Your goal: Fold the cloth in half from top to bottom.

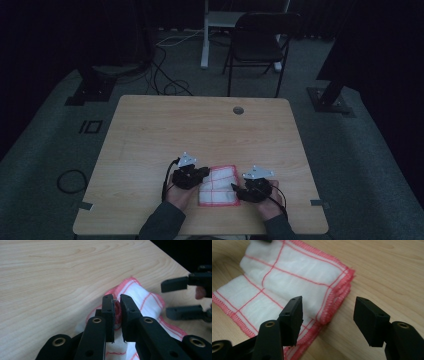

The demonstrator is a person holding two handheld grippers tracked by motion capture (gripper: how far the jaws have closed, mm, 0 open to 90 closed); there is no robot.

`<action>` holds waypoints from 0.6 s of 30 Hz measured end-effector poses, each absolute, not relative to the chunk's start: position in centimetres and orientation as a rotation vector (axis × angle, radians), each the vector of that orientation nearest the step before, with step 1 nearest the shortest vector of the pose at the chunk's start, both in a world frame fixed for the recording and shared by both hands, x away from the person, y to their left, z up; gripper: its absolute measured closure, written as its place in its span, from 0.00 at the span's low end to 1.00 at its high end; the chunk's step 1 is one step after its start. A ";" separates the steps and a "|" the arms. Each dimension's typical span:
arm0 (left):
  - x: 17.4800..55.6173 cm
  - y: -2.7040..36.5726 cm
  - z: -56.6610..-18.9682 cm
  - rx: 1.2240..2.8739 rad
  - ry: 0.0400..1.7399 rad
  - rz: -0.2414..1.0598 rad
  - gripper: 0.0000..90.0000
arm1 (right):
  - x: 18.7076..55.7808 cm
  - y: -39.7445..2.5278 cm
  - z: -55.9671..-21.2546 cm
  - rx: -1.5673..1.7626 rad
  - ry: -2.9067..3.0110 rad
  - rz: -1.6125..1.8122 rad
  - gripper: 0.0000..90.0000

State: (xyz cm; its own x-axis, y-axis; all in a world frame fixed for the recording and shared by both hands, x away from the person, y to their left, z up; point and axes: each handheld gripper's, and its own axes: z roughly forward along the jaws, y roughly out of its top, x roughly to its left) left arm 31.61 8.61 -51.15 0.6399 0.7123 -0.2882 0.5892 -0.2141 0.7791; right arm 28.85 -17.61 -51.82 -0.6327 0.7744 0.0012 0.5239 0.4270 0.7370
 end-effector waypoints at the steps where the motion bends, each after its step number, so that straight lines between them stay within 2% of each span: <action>1: 31.4 8.6 -51.2 1.906 1.025 0.161 0.92 | 28.9 -17.7 -51.7 1.118 2.342 1.037 0.45; 18: 28.5 8.2 -52.4 1.945 0.941 0.115 0.92 | 29.7 -17.9 -51.0 1.124 2.302 1.050 0.46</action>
State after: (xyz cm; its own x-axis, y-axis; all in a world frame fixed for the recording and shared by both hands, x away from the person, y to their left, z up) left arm 28.51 8.21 -52.40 0.7008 0.6536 -0.2857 0.5652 -0.2644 0.7815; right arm 29.65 -17.94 -50.95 -0.6128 0.7902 -0.0058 0.5135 0.4038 0.7571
